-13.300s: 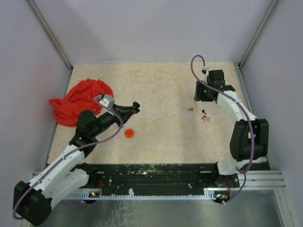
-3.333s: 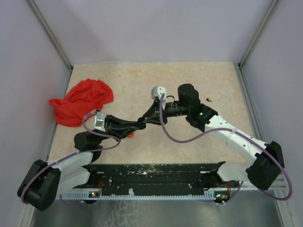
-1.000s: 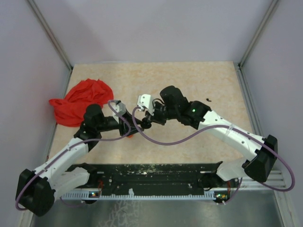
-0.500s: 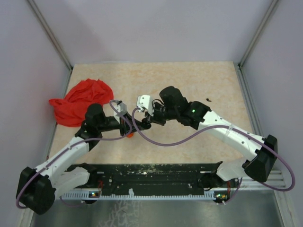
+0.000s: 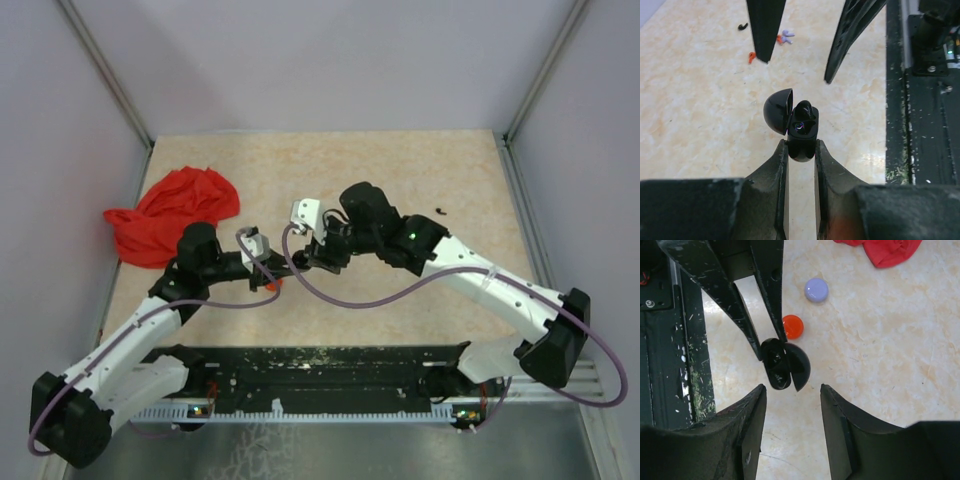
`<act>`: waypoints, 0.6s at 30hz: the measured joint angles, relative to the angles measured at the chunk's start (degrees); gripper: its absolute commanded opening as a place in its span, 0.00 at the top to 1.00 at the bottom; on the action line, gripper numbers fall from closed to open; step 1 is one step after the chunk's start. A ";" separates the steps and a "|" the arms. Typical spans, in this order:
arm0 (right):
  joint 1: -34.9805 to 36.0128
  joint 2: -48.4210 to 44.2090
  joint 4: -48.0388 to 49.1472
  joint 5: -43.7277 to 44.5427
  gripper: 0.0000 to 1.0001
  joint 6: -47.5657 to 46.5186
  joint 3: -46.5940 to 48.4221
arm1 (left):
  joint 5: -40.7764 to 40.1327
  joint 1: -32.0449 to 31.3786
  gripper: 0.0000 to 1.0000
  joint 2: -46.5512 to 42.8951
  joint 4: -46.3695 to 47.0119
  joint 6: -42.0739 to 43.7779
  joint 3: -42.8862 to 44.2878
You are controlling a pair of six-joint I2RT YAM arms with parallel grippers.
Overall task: Insert the wireless bluetooth earbuds into the charging case
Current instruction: Adjust the charging case.
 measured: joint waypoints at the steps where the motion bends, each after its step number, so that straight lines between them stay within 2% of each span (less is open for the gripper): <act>1: -0.17 -0.24 -0.04 -0.09 0.52 0.39 0.04 | -0.98 0.02 1.00 -0.09 -0.61 0.83 -0.02; 6: -3.98 -0.72 -0.39 -0.96 0.50 3.76 1.70 | -6.73 0.00 1.00 -1.11 -2.36 3.96 -0.07; 11: -12.66 0.15 -1.31 1.77 0.49 7.34 1.99 | -12.02 0.02 1.00 -2.62 -3.04 5.57 -0.37; 18: -24.96 9.73 -3.13 9.42 0.49 13.57 3.34 | -17.62 0.02 1.00 -3.56 -3.21 5.95 -0.44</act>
